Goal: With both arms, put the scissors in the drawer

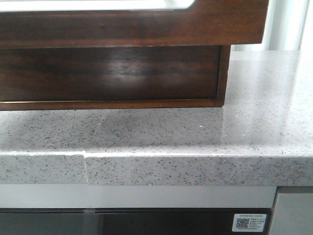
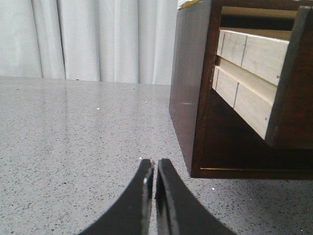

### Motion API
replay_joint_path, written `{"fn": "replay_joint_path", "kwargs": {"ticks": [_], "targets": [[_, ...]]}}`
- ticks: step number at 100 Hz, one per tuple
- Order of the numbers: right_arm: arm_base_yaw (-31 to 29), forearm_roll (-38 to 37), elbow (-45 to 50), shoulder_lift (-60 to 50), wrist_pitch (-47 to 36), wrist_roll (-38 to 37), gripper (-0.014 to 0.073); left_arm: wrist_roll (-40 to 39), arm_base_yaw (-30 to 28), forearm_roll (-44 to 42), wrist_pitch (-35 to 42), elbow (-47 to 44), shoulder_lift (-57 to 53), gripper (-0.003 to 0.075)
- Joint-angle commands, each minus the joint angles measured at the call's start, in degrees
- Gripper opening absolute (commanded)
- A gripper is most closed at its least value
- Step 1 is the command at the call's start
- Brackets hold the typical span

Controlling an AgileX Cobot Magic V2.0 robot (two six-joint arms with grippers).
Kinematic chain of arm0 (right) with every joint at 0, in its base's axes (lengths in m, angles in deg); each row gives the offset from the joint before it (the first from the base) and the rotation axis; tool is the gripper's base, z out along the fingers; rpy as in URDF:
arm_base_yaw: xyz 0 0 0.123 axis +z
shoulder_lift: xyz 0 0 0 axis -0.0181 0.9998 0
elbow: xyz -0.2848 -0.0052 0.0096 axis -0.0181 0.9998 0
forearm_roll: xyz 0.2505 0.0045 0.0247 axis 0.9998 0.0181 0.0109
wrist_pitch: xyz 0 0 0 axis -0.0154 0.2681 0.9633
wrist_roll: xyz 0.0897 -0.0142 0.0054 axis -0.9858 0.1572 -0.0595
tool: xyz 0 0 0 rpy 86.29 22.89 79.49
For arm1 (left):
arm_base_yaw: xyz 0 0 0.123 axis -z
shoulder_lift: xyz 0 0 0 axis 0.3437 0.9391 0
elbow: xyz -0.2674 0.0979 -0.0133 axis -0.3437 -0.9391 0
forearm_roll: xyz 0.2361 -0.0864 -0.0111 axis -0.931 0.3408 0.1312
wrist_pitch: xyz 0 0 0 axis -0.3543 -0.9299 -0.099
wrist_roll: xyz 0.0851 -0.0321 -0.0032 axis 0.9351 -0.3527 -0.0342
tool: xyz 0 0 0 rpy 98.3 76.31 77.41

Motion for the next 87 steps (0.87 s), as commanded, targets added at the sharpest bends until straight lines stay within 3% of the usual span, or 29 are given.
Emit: {"fn": "replay_joint_path", "kwargs": {"ticks": [1,20,39,87], "targets": [[-0.3,0.2,0.9,-1.2,-4.0,0.1,-0.0069,-0.6,-0.2,0.5,4.6,-2.1,-1.8,-0.002],[-0.3,-0.1,0.9,-1.2,-3.8,0.4,-0.0069,-0.6,-0.2,0.5,4.6,-2.1,-1.8,-0.002],[-0.3,1.4,0.9,-1.2,-1.1,6.0,-0.0069,-0.6,-0.2,0.5,4.6,-2.1,-1.8,-0.002],[-0.3,3.1,0.9,-1.2,-0.1,6.2,-0.0069,-0.6,-0.2,0.5,4.6,-2.1,-1.8,-0.002]]}}
